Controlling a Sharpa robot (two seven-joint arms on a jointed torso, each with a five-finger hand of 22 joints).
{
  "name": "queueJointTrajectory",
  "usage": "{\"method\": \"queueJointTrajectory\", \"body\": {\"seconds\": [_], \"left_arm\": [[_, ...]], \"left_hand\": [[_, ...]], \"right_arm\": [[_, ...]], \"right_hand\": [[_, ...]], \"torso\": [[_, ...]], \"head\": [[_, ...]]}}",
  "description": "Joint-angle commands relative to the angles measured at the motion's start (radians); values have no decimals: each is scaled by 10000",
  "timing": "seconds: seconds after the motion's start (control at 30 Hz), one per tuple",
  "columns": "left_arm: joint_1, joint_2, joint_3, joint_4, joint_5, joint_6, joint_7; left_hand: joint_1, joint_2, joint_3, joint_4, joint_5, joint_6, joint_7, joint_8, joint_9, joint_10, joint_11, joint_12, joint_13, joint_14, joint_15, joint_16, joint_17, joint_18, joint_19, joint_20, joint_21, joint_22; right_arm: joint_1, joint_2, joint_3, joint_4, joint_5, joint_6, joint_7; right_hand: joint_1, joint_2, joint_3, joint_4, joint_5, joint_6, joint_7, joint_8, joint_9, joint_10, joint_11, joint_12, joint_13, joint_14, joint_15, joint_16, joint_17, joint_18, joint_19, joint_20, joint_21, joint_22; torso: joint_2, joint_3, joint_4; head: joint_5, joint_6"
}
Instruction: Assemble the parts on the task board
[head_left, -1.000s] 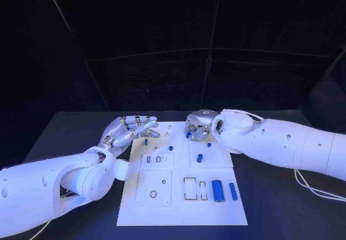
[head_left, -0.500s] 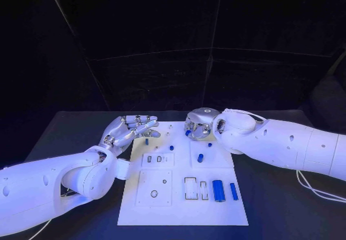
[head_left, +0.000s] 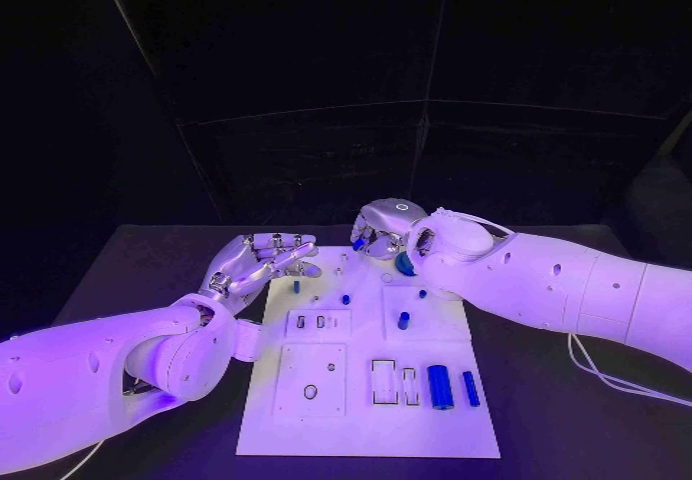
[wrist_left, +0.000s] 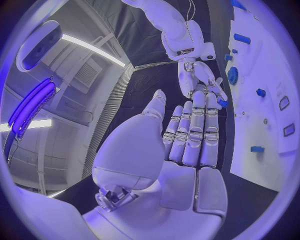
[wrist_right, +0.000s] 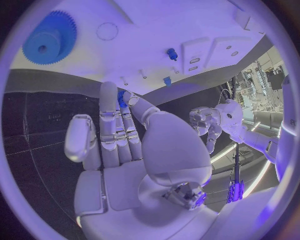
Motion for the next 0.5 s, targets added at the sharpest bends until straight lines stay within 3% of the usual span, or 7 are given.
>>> {"method": "queueJointTrajectory", "body": {"seconds": [0.03, 0.23, 0.5], "left_arm": [[32, 8, 9, 25, -65, 131, 44], [99, -15, 9, 60, -65, 117, 45], [161, -25, 9, 91, -65, 110, 48]], "left_hand": [[32, 63, 24, -63, -59, 34, 55, -38, -11, -7, 44, -57, -12, 57, 0, -47, 10, 132, 72, -23, 61, -9], [32, 67, 23, -67, -60, 34, 54, -41, -11, -7, 44, -61, -12, 53, 1, -53, 12, 131, 73, -22, 61, -10], [33, 69, 22, -71, -61, 35, 53, -44, -11, -8, 45, -65, -11, 50, 2, -59, 13, 130, 73, -22, 61, -10]], "right_arm": [[21, 200, 12, -242, -9, -229, 13], [22, 590, 14, -653, -23, 93, 67], [17, 885, 11, -1060, -25, 505, 67]], "right_hand": [[9, -135, 96, 31, 6, 13, 23, -6, 32, 30, 1, -14, 9, -17, -22, 70, -15, -52, 81, 4, 57, 9], [2, -152, 103, 37, -2, 11, 26, -10, 31, 26, 4, -18, 10, -18, -20, 70, -16, -52, 80, 4, 58, 9], [-10, -174, 115, 50, -17, 8, 29, -16, 30, 23, 7, -23, 12, -17, -18, 72, -17, -55, 89, 5, 65, 25]], "torso": [[44, -5, 32], [109, -23, 51], [133, -18, 89]], "head": [[-18, 4], [-18, 33], [-12, -9]]}}
